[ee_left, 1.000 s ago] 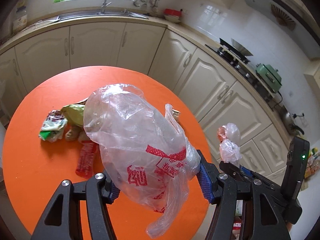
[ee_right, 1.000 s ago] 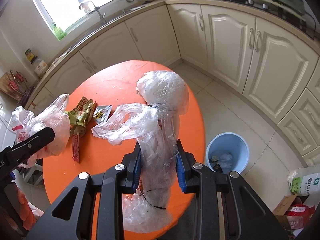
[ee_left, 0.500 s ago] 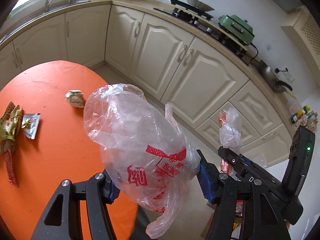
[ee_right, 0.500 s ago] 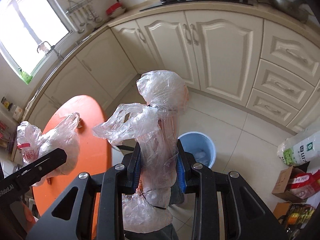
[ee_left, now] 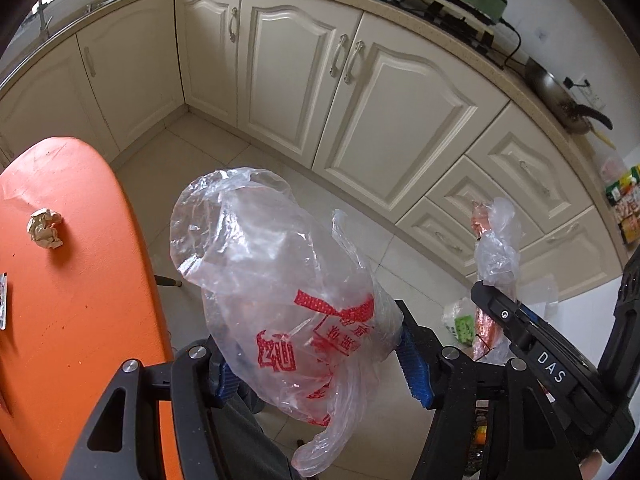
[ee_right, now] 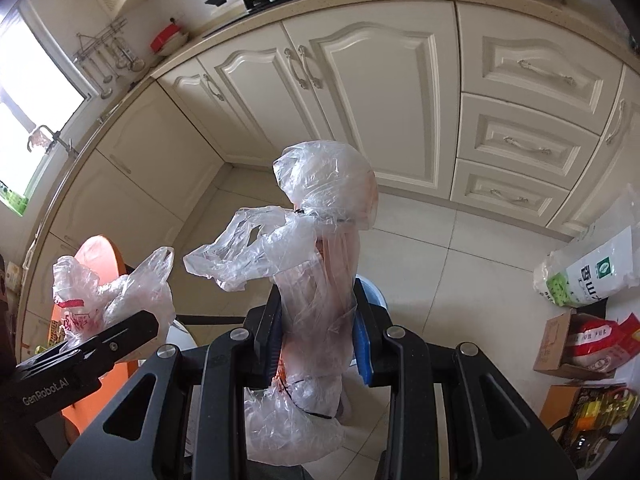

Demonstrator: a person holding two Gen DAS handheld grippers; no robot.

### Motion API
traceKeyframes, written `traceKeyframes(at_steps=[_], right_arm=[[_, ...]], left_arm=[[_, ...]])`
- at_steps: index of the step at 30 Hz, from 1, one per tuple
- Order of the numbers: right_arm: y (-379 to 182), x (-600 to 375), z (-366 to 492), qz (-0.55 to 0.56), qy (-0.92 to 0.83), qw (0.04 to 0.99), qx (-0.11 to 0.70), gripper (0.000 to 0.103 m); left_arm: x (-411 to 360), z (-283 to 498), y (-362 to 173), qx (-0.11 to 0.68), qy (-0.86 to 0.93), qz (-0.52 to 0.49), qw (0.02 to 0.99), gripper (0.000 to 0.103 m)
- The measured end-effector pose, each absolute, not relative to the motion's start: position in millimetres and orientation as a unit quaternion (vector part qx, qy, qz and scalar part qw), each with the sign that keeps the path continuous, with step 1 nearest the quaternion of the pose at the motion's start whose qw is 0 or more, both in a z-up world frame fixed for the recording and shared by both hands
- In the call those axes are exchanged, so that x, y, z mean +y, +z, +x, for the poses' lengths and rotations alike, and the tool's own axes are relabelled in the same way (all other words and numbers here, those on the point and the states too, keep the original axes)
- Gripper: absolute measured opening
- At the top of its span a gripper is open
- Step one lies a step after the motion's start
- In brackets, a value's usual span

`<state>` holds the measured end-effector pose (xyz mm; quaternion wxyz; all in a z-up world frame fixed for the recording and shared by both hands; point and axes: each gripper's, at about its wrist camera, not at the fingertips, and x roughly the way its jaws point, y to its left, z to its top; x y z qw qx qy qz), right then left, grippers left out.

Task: Collect trash
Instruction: 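Carry both held bags from the table to the blue bucket, then open both grippers over the bucket, dropping the bags inside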

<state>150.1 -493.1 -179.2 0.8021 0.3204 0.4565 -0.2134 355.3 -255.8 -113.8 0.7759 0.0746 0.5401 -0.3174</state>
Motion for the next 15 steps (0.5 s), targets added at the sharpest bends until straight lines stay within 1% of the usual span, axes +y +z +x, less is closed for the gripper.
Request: traceKeyframes(at_steps=[2, 10, 15], right_arm=[[-188, -499, 152, 0.325, -0.213, 0.797, 0.461, 0.030], [-215, -507, 158, 0.342, -0.203, 0.782, 0.479, 0.030], [-223, -506, 163, 0.344, -0.198, 0.778, 0.487, 0.030]], left_arm=[[-269, 360, -121, 0.540, -0.316, 0.079, 0.776, 0.063], [-293, 379, -144, 0.556, -0.305, 0.085, 0.769, 0.081], [-300, 383, -152, 0.565, -0.291, 0.094, 0.766, 0.081]])
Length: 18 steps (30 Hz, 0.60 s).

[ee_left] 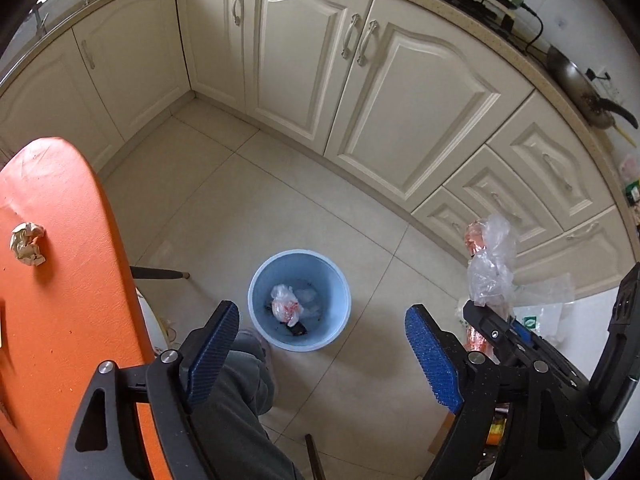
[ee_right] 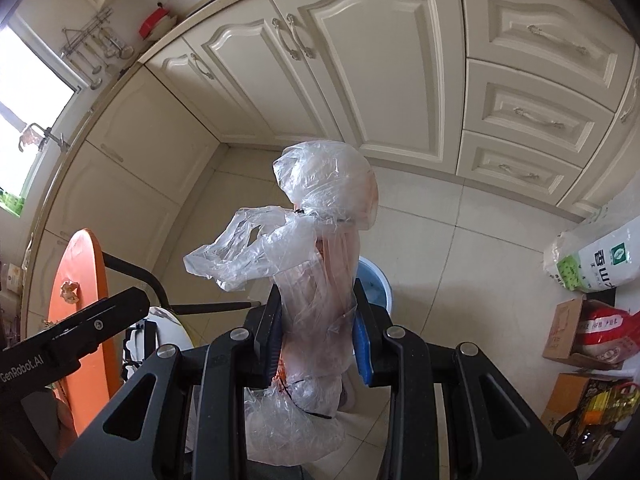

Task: Collect trash
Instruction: 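Open both grippers over the bucket, dropping the bags inside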

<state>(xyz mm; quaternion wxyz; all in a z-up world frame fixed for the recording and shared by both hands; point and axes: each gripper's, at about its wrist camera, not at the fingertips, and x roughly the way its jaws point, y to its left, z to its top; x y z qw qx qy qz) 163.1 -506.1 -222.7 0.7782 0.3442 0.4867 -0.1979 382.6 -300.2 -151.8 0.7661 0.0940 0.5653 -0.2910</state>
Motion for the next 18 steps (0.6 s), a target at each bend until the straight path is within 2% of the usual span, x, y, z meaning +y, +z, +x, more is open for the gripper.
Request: traceKeyframes(at_steps=[7, 8, 9, 11, 12, 13, 18], right_arm=[[-220, -495, 183, 0.340, -0.174, 0.784, 0.489, 0.032], [-219, -494, 186, 0.344, -0.168, 0.786, 0.486, 0.036], [-218, -493, 189, 0.352, -0.158, 0.787, 0.482, 0.039], [-216, -492, 193, 0.367, -0.146, 0.784, 0.479, 0.077], [-214, -493, 193, 0.374, -0.148, 0.784, 0.473, 0.085], [-211, -494, 191, 0.375, -0.154, 0.788, 0.464, 0.088], [-202, -498, 186, 0.370, -0.173, 0.790, 0.457, 0.089]], left_arm=[[-296, 382, -146, 0.559, -0.272, 0.092, 0.778, 0.081], [-295, 382, -146, 0.557, -0.269, 0.091, 0.780, 0.081], [-293, 382, -144, 0.556, -0.266, 0.089, 0.783, 0.081], [-287, 381, -142, 0.554, -0.261, 0.084, 0.786, 0.081], [-286, 381, -141, 0.553, -0.258, 0.083, 0.788, 0.082], [-280, 380, -139, 0.553, -0.257, 0.081, 0.788, 0.082], [-272, 374, -136, 0.555, -0.254, 0.075, 0.789, 0.082]])
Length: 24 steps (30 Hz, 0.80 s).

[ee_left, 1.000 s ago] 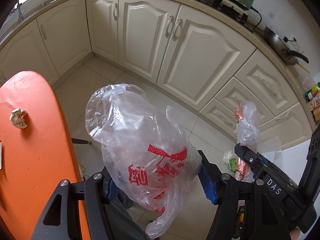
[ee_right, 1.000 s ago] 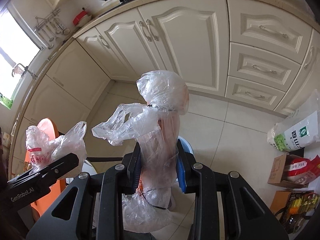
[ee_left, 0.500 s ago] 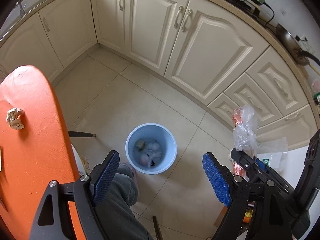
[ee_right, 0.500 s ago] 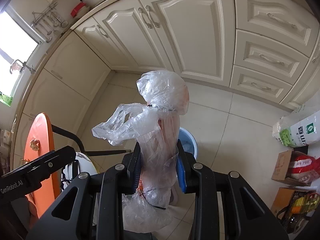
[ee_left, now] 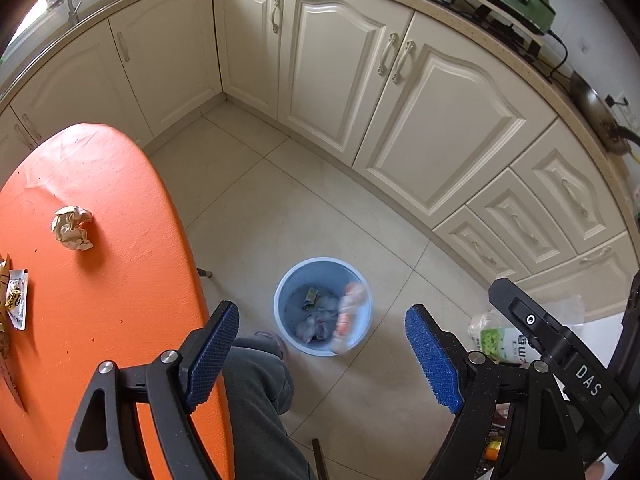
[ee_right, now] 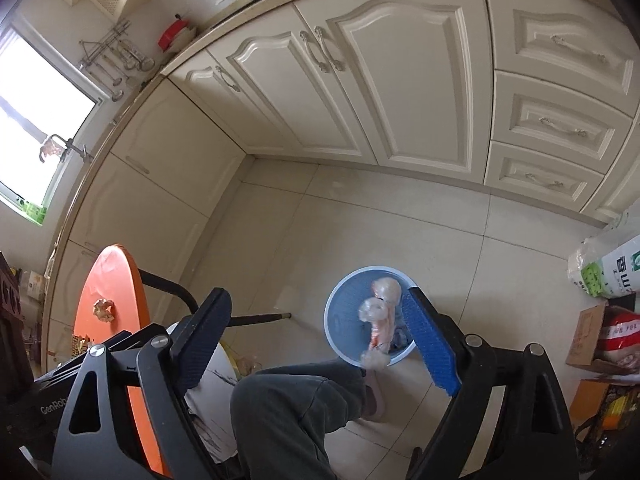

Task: Collect trash
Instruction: 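Open both grippers over the bucket, dropping the bags inside, then move both open grippers back over the remaining trash on the table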

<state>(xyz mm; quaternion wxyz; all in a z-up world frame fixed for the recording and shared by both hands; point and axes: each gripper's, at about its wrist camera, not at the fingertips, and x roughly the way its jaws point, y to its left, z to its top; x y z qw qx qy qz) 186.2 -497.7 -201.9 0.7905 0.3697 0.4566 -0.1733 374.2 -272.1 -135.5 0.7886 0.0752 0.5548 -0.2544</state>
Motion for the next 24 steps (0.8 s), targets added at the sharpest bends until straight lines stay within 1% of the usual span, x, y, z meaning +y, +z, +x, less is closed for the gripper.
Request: traceKeyframes(at_steps=[8, 14, 24], right_arm=[[-199, -491, 176, 0.345, -0.186, 0.788, 0.475, 0.089], [-183, -478, 167, 0.319, -0.195, 0.798, 0.473, 0.089], [-157, -431, 168, 0.297, -0.161, 0.814, 0.472, 0.089]], left_arm=[[-253, 370, -126, 0.558, -0.260, 0.069, 0.785, 0.082], [-233, 353, -112, 0.548, -0.262, 0.068, 0.791, 0.082], [-152, 319, -83, 0.530, -0.232, 0.034, 0.815, 0.082]])
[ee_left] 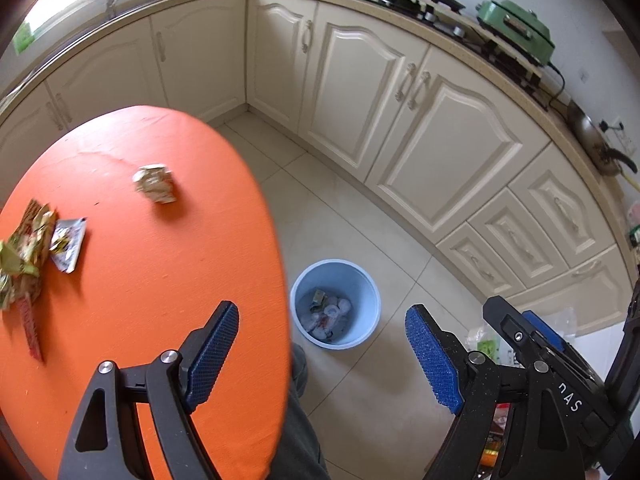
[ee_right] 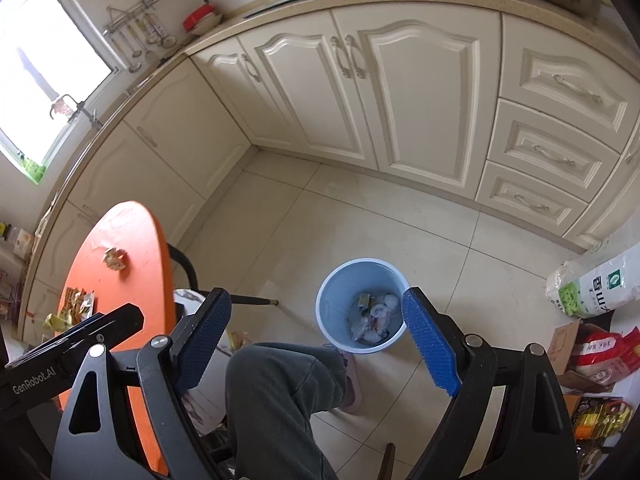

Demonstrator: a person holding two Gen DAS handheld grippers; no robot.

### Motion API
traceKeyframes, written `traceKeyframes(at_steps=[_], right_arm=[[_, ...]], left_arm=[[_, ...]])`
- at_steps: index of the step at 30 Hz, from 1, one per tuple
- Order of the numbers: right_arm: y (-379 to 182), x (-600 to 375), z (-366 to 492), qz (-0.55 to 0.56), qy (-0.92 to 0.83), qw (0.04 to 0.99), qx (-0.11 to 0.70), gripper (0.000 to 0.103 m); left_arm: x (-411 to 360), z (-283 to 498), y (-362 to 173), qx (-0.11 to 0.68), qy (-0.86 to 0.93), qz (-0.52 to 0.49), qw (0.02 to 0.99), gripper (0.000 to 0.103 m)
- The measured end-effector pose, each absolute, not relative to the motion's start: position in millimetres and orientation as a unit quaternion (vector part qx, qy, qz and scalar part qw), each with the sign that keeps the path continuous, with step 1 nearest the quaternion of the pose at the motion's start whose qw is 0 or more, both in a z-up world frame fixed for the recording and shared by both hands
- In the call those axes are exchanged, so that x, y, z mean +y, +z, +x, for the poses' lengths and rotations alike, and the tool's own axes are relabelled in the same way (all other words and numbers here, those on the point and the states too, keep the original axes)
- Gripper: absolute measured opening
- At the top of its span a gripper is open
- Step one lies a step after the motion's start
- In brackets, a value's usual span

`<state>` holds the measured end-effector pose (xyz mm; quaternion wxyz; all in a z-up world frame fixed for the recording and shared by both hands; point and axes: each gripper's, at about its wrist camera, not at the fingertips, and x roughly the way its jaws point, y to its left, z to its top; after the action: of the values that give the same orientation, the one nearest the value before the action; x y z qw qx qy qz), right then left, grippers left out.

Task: Collect trash
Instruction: 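Move both open grippers back over the remaining trash on the table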

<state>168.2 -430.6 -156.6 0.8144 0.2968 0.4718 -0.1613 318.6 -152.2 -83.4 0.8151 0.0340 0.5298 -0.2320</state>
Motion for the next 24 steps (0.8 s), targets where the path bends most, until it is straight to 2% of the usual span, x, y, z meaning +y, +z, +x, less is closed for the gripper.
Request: traceKeyframes(at_steps=[13, 24], right_arm=[[-136, -326, 209, 0.239, -0.069, 0.828, 0.503, 0.089], [-140, -230, 256, 0.179, 0.018, 0.823, 0.538, 0.089]], left_arm=[[4, 289, -56, 0.515, -0.122, -0.055, 0.847, 0.082], [97, 282, -51, 0.508, -0.031, -0.108, 0.854, 0.082]])
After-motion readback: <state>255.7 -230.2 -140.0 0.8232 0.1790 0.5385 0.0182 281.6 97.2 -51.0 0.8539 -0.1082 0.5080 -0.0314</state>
